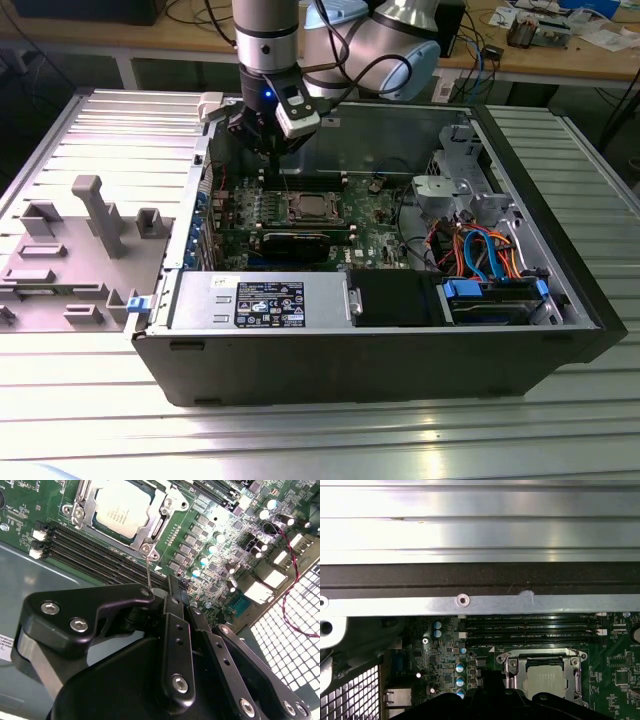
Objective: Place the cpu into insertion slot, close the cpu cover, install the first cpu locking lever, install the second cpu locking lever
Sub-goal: 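Install the first cpu locking lever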
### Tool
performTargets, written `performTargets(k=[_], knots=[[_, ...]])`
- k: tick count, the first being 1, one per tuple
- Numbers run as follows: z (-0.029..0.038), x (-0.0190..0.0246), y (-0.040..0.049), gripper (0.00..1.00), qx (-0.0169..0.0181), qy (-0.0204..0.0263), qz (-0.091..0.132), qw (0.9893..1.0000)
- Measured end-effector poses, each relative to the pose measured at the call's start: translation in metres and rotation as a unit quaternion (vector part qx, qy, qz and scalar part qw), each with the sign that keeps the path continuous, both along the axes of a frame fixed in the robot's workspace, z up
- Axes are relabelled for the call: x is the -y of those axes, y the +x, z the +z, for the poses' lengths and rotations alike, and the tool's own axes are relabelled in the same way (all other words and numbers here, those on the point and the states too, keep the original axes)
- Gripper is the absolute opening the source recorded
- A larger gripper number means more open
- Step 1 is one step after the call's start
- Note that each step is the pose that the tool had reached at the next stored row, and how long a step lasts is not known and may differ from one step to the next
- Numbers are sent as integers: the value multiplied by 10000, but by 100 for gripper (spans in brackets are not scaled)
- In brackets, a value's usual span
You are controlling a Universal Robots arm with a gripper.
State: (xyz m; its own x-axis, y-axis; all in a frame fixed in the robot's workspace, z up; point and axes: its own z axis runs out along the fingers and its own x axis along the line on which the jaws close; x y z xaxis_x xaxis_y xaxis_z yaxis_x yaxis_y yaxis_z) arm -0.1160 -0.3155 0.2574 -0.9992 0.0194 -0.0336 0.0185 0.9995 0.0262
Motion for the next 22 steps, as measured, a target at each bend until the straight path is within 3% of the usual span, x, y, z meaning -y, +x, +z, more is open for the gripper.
performTargets(k=[6,13,22], knots=[[0,-3,-9,11,0,0,1,10000],[0,-54,10,11,-4,0,4,10000],[0,-58,60,11,-9,0,3,10000]])
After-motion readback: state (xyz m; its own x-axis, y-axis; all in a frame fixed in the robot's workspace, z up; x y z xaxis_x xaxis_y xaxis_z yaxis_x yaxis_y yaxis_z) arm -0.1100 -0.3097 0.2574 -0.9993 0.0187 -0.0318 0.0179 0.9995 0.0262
